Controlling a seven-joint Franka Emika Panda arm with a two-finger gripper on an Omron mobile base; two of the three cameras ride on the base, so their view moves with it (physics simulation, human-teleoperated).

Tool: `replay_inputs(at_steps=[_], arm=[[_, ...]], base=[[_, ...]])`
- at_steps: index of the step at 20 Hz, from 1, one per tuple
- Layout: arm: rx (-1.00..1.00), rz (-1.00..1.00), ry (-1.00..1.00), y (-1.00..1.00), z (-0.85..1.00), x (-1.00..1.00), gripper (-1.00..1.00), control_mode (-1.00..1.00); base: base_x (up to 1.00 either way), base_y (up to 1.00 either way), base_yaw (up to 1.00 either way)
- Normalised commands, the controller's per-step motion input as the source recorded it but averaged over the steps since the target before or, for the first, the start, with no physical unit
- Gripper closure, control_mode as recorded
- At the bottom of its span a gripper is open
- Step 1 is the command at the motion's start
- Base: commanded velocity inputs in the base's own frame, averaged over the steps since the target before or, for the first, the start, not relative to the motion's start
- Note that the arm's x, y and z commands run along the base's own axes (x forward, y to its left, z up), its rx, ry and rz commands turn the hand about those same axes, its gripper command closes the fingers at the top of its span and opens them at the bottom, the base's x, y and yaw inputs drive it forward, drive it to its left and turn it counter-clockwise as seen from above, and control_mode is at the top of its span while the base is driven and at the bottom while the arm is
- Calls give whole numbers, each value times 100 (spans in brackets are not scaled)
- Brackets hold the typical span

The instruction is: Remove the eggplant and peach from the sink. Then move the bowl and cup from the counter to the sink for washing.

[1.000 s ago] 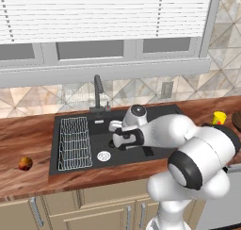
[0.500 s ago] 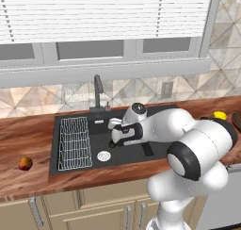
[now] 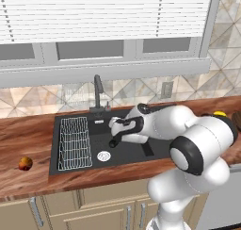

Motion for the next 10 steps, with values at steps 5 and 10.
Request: replay_inputs(at_steps=[5,10], arm=[[8,0,0,0,-8,2,-100,-100],[4,0,0,0,-6,6,-100,-100]], base=[[0,0,0],[0,0,0]])
